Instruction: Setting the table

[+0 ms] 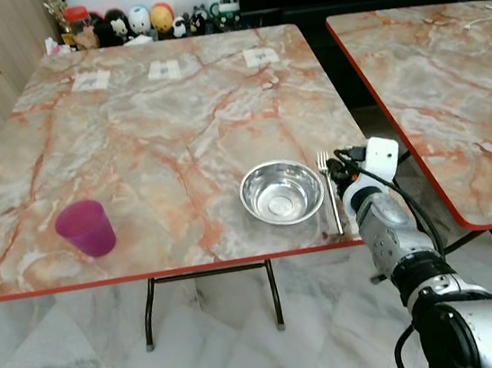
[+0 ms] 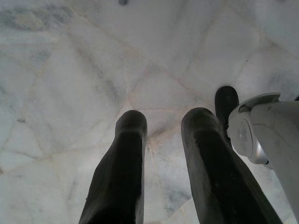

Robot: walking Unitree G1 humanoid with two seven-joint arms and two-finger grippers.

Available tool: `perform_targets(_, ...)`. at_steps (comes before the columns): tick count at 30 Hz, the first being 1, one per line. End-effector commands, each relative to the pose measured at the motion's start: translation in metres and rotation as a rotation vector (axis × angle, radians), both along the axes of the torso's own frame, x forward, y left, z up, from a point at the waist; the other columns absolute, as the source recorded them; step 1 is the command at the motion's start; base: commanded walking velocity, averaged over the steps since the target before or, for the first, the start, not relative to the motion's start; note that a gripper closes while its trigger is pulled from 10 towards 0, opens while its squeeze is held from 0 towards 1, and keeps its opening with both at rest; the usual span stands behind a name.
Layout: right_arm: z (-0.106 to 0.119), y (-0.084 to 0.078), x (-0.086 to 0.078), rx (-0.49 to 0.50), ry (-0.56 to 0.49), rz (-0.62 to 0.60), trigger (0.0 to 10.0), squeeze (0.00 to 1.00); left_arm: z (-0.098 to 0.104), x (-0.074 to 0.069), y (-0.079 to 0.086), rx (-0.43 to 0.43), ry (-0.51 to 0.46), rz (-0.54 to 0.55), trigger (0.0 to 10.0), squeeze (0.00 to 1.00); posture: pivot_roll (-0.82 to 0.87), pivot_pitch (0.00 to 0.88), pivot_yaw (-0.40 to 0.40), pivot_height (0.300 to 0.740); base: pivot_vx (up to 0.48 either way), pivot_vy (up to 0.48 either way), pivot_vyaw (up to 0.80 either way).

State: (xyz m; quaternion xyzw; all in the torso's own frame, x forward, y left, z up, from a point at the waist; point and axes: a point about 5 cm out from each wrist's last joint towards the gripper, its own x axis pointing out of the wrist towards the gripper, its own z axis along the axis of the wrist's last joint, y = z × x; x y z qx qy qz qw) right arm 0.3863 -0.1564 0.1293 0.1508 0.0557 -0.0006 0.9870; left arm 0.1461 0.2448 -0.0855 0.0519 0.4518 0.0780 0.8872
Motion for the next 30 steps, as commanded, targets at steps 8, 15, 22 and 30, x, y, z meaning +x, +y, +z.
perform_targets(8,0.014,-0.011,0.002,-0.027,-0.101,-0.032,10.0,0.0,-0.002,-0.006,0.0,-0.018,0.011,0.016,10.0,0.0,0.03,0.119,0.003,0.74,0.0,0.06,0.0)
perform_targets(15,0.01,-0.011,0.0,-0.023,-0.102,-0.042,10.0,0.0,-0.002,-0.006,0.001,-0.01,0.012,-0.001,10.0,0.0,0.03,0.121,0.005,0.74,0.0,0.206,0.0)
perform_targets(22,0.01,-0.013,0.0,-0.026,-0.103,-0.05,10.0,0.0,-0.002,-0.005,0.0,-0.005,0.012,-0.01,10.0,0.0,0.04,0.123,0.005,0.74,0.0,0.0,0.0)
perform_targets(30,0.01,-0.021,-0.001,-0.039,-0.098,-0.116,10.0,0.0,-0.002,-0.005,-0.001,-0.011,0.006,-0.009,10.0,0.0,0.04,0.126,0.004,0.74,0.0,0.0,0.0)
